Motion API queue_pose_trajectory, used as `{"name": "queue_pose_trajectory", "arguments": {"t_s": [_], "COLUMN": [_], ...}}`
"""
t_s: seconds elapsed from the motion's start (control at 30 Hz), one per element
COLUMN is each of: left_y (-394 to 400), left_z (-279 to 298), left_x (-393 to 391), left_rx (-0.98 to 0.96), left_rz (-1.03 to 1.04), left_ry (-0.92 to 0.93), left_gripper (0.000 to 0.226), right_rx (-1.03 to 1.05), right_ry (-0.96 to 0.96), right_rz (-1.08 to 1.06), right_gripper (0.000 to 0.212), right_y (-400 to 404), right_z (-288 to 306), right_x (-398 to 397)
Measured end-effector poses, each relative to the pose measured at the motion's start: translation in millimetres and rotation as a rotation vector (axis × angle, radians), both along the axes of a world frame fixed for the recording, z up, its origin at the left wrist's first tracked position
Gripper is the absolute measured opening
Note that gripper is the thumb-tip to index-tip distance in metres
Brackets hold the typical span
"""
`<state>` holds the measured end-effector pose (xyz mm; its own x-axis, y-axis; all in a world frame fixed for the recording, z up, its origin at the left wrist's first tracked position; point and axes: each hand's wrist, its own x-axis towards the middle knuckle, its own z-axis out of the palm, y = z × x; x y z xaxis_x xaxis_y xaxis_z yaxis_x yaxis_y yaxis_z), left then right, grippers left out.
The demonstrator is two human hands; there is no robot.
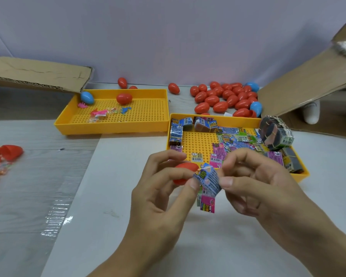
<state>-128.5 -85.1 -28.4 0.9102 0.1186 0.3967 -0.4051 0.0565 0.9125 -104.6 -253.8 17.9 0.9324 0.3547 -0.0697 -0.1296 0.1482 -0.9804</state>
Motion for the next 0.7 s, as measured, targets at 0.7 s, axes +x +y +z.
{"name": "queue_pose_trajectory", "arguments": {"t_s": [0.7], "left_y": [3.3], "left_z": [-4.4], "left_x": [-1.2], "left_rx": [0.118], "left_rz": [0.028], "left_ry": [-0.064], "left_gripper": [0.009], "right_rx": [-0.118], "right_ry": [-0.066], "right_rz": [0.094], "right_gripper": [0.023], "right_y": [0.1], "right_z": [1.1], "right_x": [-0.5]}}
